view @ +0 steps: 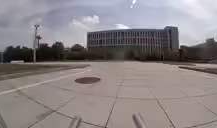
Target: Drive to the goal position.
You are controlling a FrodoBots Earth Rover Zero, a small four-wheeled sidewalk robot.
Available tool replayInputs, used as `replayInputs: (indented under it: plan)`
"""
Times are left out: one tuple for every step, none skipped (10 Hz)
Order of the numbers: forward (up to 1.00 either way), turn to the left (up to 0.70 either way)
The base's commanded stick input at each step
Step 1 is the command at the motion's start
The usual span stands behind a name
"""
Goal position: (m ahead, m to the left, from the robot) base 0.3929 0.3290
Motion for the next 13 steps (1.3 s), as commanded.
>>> replayInputs:
  plan:
    - [0.0, 0.45]
    - [0.0, 0.45]
    - [0.0, 0.45]
    - [0.0, 0.45]
    - [0.0, 0.45]
    - [0.0, 0.45]
    - [0.0, 0.45]
    - [0.0, 0.45]
    - [0.0, 0.45]
    - [0.0, 0.45]
    - [0.0, 0.45]
    - [0.0, 0.45]
    - [0.0, 0.45]
